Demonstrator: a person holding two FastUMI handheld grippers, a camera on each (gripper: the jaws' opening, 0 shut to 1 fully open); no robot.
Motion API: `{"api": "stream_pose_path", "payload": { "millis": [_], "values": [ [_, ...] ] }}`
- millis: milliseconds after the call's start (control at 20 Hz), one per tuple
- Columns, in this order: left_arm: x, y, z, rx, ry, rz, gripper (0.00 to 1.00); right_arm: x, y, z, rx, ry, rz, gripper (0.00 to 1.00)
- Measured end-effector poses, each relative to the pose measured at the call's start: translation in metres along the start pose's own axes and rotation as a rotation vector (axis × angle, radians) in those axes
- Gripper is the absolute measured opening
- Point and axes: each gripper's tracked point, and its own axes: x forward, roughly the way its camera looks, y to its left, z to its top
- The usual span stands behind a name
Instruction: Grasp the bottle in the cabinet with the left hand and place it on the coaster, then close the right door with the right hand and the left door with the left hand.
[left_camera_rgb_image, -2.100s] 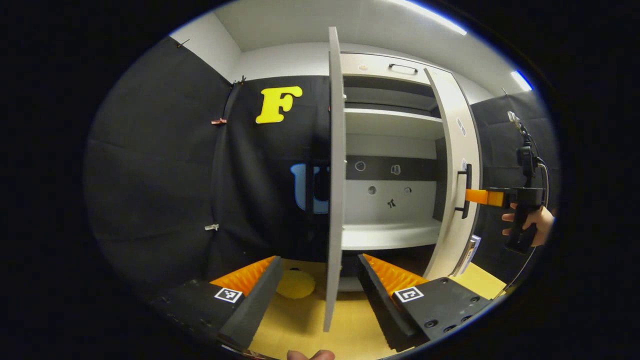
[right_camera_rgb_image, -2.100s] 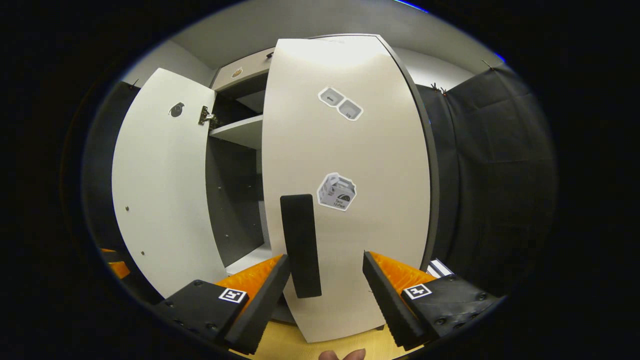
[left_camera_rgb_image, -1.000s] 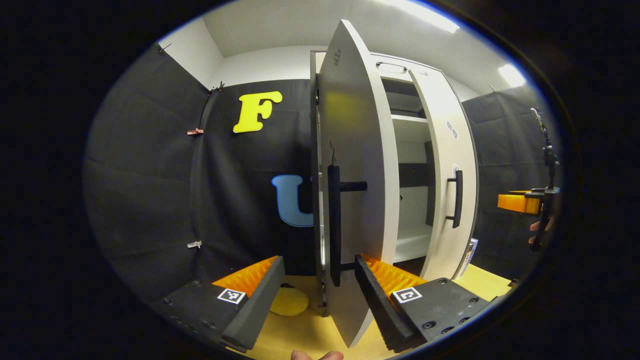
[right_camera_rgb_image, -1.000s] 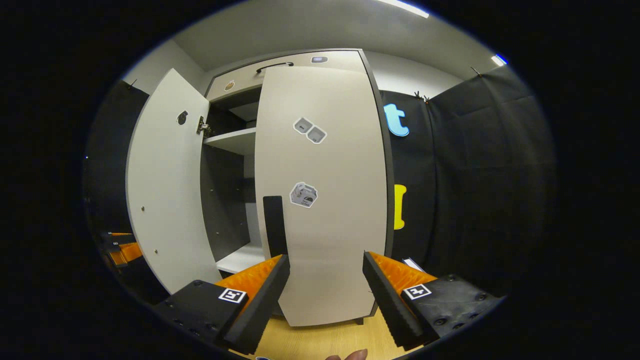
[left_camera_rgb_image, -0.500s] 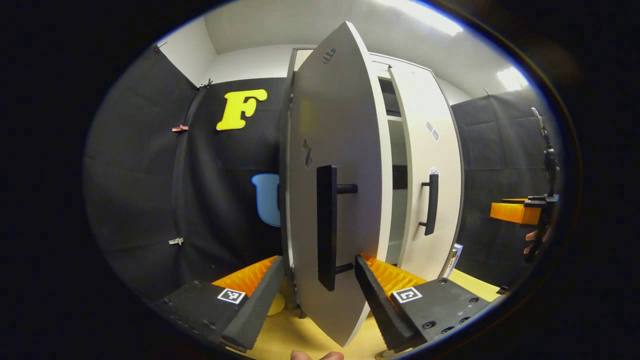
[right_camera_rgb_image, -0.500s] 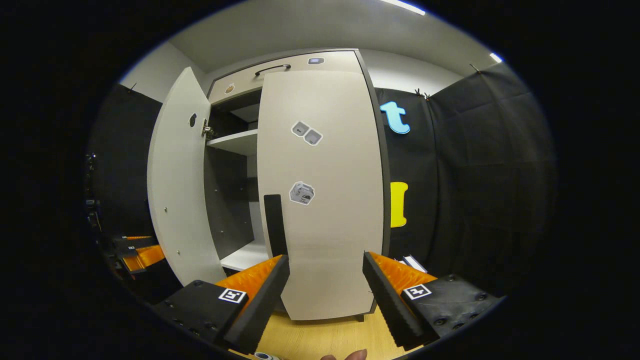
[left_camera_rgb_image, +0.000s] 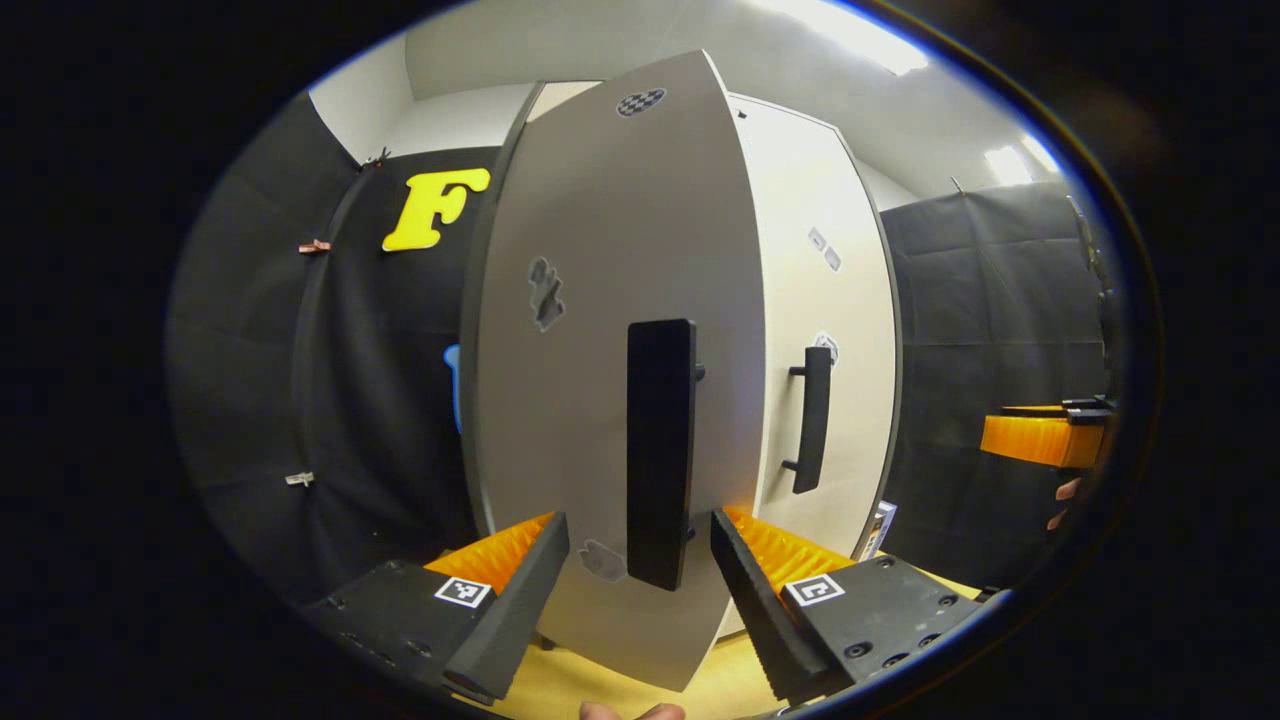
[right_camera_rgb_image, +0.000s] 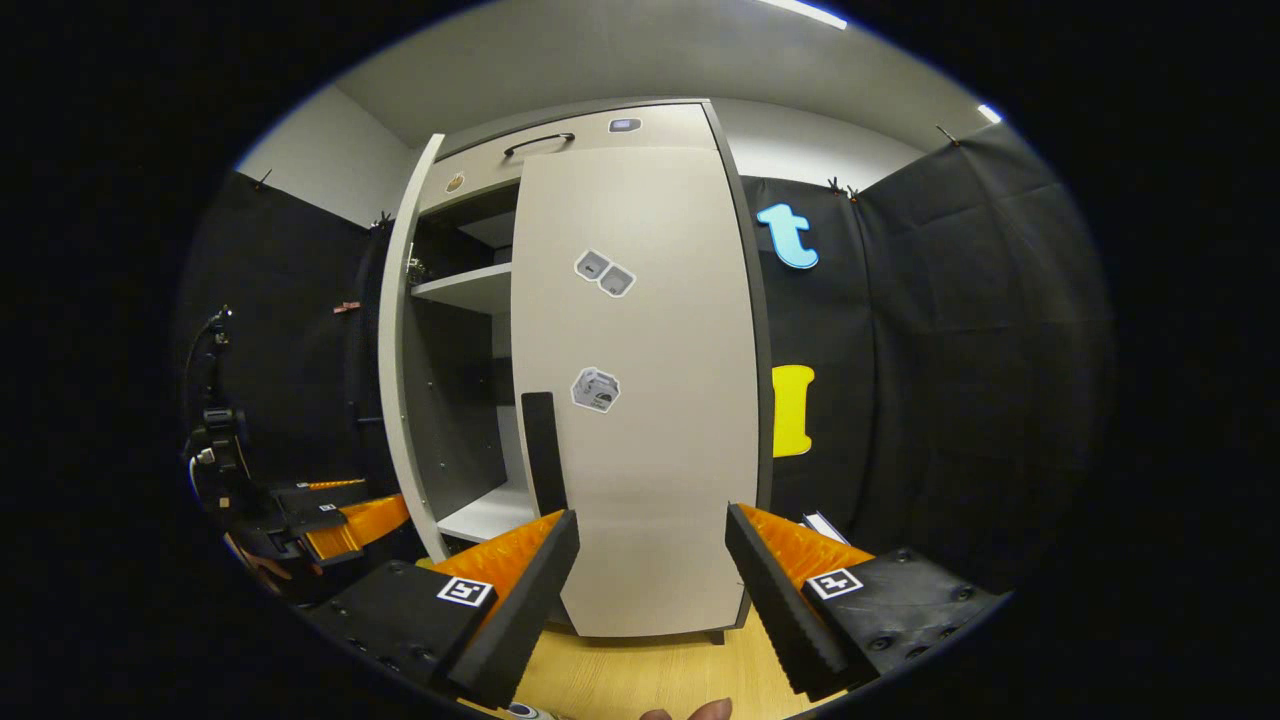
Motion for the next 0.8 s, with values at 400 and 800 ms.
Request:
{"api": "stream_pose_path", "payload": {
  "millis": [400, 800],
  "values": [
    [0.048, -0.014, 0.0, -0.012, -0.009, -0.002, 0.94, 0.015, -0.007, 0.002, 0.01, -0.002, 0.012, 0.98],
    [0.077, -0.022, -0.002, 0.003, -0.002, 0.007, 0.94, 0.032, -0.016, 0.0, 0.011, 0.011, 0.008, 0.98]
  ]
}}
